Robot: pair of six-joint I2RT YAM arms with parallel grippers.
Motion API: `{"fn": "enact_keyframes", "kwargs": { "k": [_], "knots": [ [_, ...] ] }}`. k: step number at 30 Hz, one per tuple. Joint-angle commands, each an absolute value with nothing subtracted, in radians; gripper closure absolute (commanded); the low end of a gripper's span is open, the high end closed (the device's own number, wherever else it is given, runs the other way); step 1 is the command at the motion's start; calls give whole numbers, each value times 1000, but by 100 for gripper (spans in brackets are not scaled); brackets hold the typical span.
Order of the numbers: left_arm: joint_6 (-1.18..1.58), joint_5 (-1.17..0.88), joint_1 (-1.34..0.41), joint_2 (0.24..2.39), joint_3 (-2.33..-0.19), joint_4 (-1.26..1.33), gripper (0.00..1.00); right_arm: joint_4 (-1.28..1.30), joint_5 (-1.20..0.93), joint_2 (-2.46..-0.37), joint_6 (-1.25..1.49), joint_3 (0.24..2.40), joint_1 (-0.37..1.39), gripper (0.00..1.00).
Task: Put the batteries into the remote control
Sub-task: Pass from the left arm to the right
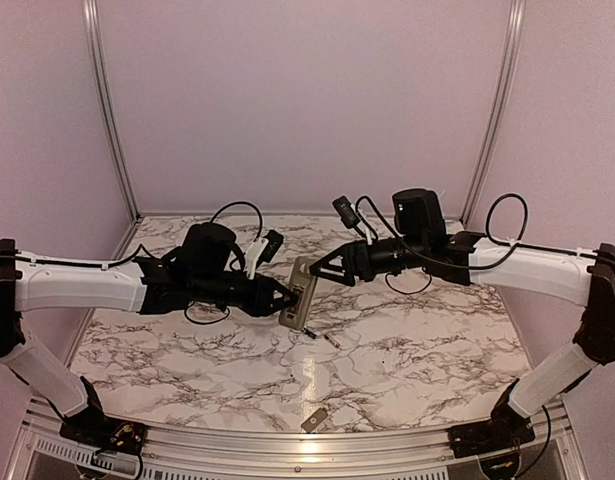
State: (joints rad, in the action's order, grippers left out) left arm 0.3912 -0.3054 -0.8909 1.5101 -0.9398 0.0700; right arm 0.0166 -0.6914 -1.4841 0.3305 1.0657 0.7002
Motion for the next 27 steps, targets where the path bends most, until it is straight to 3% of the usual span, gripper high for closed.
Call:
{"fn": "enact_keyframes", "kwargs": {
  "k": [1,14,22,27],
  "knots": [
    [368,-304,-906,1537,-988,66,100,-66,-778,-1522,392,1068,723,22],
    [363,-302,-928,1571,-1029,53,100,-130,-776,-1563,467,1060,720,60],
    [364,-289,-928,1573,-1039,48,100,-124,-804,-1589,470,1059,712,60],
    [362,-286,-928,1576,-1043,45,100,-130,-814,-1594,483,1053,698,75]
  ]
}}
